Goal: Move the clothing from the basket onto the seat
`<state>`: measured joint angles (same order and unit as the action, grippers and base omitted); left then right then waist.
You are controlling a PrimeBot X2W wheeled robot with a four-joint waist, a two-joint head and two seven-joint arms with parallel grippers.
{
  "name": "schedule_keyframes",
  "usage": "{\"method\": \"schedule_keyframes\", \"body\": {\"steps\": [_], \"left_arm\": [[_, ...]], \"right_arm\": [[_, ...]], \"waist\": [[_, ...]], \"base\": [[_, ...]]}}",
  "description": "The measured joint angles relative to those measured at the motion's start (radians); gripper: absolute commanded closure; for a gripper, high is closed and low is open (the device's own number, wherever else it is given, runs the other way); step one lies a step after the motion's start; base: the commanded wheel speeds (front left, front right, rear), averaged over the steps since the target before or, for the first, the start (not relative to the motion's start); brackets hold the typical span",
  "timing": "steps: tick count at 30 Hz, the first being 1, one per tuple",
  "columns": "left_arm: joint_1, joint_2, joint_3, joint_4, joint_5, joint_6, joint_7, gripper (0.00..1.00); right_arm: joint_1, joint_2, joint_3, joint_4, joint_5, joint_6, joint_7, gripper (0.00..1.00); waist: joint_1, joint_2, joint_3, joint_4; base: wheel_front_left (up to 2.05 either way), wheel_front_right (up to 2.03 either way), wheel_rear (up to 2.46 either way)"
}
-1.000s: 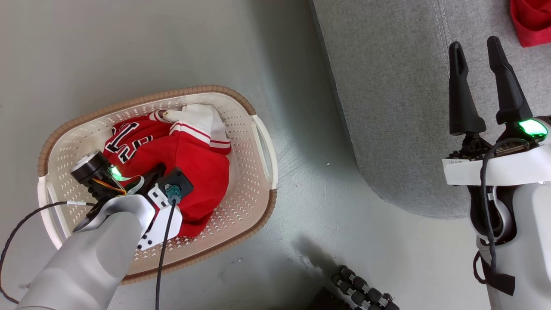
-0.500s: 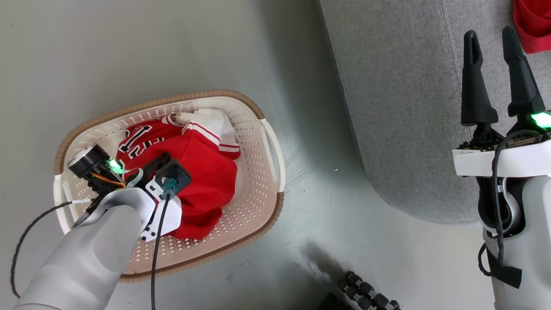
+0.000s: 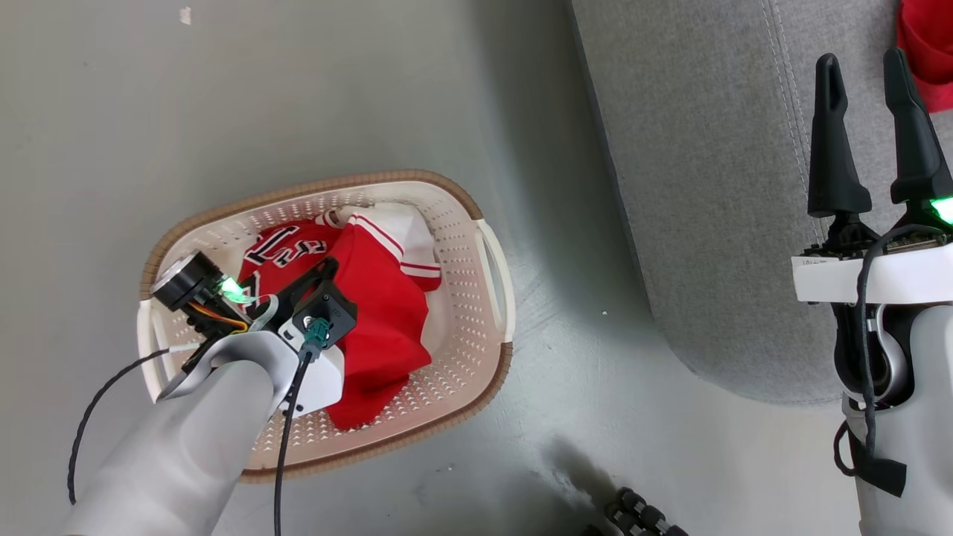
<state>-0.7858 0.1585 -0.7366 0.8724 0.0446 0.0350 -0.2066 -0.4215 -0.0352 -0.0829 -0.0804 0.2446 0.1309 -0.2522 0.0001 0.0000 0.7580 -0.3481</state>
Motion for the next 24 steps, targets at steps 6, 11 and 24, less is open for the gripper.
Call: {"method": "schedule_keyframes", "body": {"steps": [6,11,24], "left_arm": [[0.028,-0.001,0.016,-0.054,-0.012,0.017,-0.021,1.00],[0.051,-0.011,0.032,-0.112,-0.038,0.044,-0.033,1.00],[0.128,-0.043,0.045,-0.264,-0.070,0.077,-0.042,1.00]], "right_arm": [[0.000,0.000,-0.003,0.011,-0.041,0.000,0.000,0.00],[0.000,-0.001,-0.026,0.017,-0.063,0.000,0.000,0.00],[0.000,-0.003,-0.039,0.027,-0.142,0.000,0.000,0.00]], "waist": [[0.0000,0.0000,-0.027,0.025],[0.0000,0.0000,-0.055,0.050],[-0.0001,0.0000,-0.146,0.127]], "base": [[0.00,0.00,0.00],[0.00,0.00,0.00],[0.00,0.00,0.00]]}}
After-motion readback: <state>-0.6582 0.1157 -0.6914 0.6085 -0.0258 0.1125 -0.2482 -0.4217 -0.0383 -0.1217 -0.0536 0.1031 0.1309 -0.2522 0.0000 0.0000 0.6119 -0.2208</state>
